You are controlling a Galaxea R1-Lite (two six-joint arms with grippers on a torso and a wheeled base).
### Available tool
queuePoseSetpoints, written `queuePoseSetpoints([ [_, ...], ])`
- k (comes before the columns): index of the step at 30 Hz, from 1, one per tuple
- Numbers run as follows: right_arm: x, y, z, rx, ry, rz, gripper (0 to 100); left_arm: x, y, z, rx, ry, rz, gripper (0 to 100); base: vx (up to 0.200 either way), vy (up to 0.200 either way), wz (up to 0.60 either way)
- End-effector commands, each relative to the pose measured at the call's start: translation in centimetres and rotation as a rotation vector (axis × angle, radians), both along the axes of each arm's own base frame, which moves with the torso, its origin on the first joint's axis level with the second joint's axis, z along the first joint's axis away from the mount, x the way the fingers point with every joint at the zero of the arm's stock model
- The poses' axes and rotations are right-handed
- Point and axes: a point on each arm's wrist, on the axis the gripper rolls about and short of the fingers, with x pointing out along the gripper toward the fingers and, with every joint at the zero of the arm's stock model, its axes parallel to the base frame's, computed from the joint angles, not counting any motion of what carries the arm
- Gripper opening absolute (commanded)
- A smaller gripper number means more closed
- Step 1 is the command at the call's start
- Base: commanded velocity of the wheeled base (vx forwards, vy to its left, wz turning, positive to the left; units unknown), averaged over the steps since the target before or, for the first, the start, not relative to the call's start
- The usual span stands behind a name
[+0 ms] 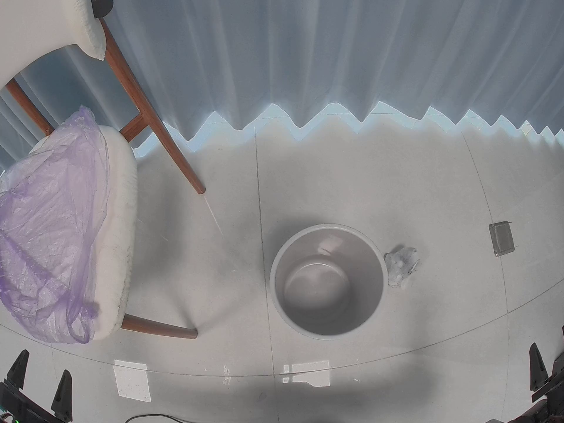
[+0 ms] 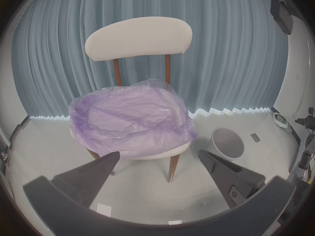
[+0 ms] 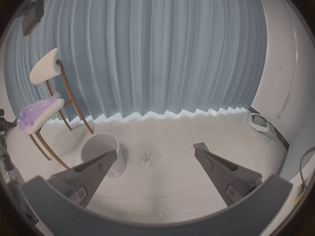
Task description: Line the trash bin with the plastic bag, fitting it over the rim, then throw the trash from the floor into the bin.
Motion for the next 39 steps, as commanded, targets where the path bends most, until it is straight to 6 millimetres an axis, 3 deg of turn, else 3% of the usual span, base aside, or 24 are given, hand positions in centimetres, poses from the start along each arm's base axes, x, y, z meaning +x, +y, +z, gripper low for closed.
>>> queuePoseSetpoints([
  [1,0.0,0.0,-0.5,0.000,0.001,0.000,100,0.0,0.0,-0.4,0.000,-0.001,0.001,100,0.000,0.000,0.00],
  [16,0.0,0.0,-0.5,0.000,0.001,0.000,100,0.0,0.0,-0.4,0.001,-0.014,-0.006,100,0.000,0.000,0.00],
  [19,0.0,0.0,-0.5,0.000,0.001,0.000,100,-0.2,-0.1,1.7,0.004,-0.222,-0.019,100,0.000,0.000,0.00],
  [21,0.0,0.0,-0.5,0.000,0.001,0.000,100,-0.3,-0.1,2.1,0.016,-0.254,-0.022,100,0.000,0.000,0.00],
  [30,0.0,0.0,-0.5,0.000,0.001,0.000,100,-0.5,-0.2,2.4,0.062,-0.277,-0.064,100,0.000,0.000,0.00],
  [39,0.0,0.0,-0.5,0.000,0.001,0.000,100,-1.6,-0.6,5.9,0.083,-0.283,-0.238,100,0.000,0.000,0.00],
])
